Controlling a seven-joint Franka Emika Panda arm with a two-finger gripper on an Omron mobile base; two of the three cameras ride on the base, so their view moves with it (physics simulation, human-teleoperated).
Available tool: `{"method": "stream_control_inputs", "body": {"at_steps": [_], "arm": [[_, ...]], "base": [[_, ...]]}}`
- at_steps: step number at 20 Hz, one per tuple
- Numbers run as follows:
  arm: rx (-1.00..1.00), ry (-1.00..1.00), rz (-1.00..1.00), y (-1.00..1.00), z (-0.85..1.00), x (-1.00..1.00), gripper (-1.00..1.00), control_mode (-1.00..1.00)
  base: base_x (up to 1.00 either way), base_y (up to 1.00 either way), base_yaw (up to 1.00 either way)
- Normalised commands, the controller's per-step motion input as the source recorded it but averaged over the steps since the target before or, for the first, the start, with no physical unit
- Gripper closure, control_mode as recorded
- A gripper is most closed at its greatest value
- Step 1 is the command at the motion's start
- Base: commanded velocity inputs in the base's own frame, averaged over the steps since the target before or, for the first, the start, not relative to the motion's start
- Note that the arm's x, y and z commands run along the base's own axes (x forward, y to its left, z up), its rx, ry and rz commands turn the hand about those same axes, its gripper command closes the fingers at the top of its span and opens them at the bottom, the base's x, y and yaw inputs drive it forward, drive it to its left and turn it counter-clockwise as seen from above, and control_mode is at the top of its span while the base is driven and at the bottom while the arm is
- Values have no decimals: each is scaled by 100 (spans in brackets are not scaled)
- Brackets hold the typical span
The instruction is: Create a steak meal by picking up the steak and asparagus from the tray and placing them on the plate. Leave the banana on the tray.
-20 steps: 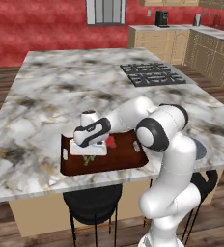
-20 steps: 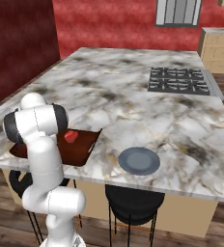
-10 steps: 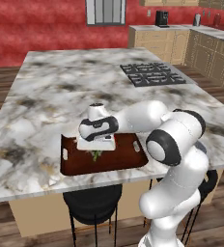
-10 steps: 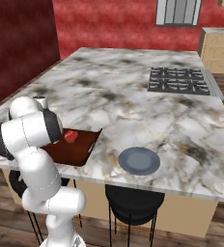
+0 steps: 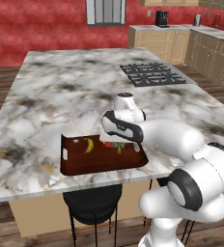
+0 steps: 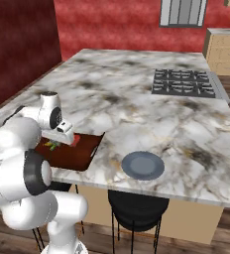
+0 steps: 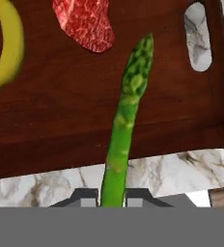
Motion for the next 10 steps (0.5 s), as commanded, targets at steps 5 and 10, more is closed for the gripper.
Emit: {"method": "stream_control_inputs", "body": {"at_steps": [5,10], "arm": [[0,-1,0,-100,47,-4,100,-100],[0,0,0,-100,5,0,100,-100]], "base": [[0,0,0],[0,0,0]]}}
